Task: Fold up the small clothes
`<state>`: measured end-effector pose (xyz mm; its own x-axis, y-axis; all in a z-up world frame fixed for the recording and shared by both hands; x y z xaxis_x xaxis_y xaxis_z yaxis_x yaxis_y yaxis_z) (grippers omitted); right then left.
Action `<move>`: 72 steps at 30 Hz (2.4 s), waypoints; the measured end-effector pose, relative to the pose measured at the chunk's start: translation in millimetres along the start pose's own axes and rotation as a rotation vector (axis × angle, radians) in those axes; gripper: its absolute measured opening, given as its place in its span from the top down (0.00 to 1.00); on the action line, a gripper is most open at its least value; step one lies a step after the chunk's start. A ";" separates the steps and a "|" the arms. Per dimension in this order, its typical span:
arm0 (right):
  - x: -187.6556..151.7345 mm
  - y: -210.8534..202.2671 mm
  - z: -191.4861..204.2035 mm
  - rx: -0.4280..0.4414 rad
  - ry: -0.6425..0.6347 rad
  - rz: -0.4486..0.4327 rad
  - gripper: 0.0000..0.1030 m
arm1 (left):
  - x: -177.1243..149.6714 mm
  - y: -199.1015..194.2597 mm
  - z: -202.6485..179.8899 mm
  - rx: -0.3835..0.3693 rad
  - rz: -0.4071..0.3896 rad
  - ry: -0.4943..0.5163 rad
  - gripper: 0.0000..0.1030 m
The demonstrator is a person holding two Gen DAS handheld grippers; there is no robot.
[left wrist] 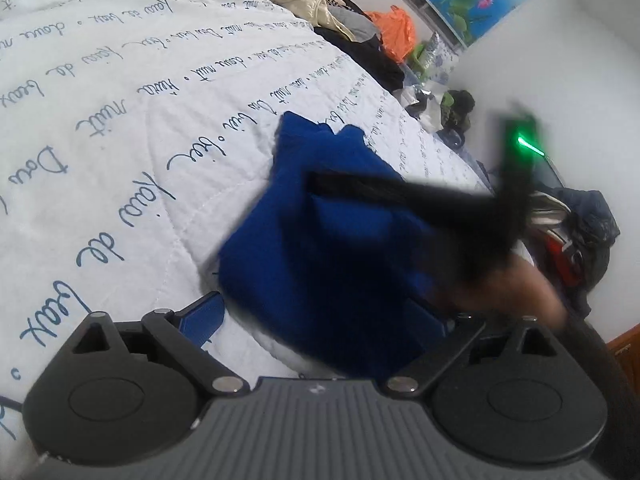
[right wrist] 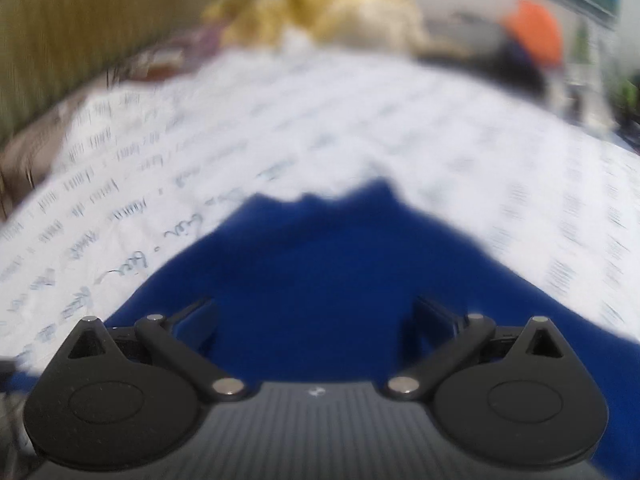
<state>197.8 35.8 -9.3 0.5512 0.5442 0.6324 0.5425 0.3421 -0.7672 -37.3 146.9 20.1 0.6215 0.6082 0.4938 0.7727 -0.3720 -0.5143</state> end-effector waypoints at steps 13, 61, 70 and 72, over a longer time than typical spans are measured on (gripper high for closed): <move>-18.0 -34.7 -26.1 0.037 0.200 -0.185 0.00 | 4.4 4.2 3.1 -0.015 0.001 -0.033 0.05; -146.2 -133.1 -166.2 -0.183 0.482 -0.231 0.00 | -12.8 57.9 -95.8 0.325 -0.121 0.548 0.96; -106.7 -166.2 -160.6 0.145 0.695 -0.226 0.00 | -56.4 68.5 -105.9 0.286 -0.082 0.763 0.96; -77.1 -159.1 -143.0 0.306 0.677 -0.166 0.00 | -59.6 69.3 -108.9 0.292 -0.088 0.805 0.96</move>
<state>159.6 -170.1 79.2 0.7998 -0.0877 0.5939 0.5067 0.6291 -0.5894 -6.7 8.5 31.4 0.5484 -0.0973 0.8305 0.8269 -0.0845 -0.5559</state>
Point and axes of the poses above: each gripper's, at about its wrist camera, not at the fingertips, and y roughly the way its jaws point, z to its left, x to its top, the point moved 2 cm from there along y, roughly the way its jaws point, and after that the axes turned 10 degrees about -x, right-handed, at the moved point
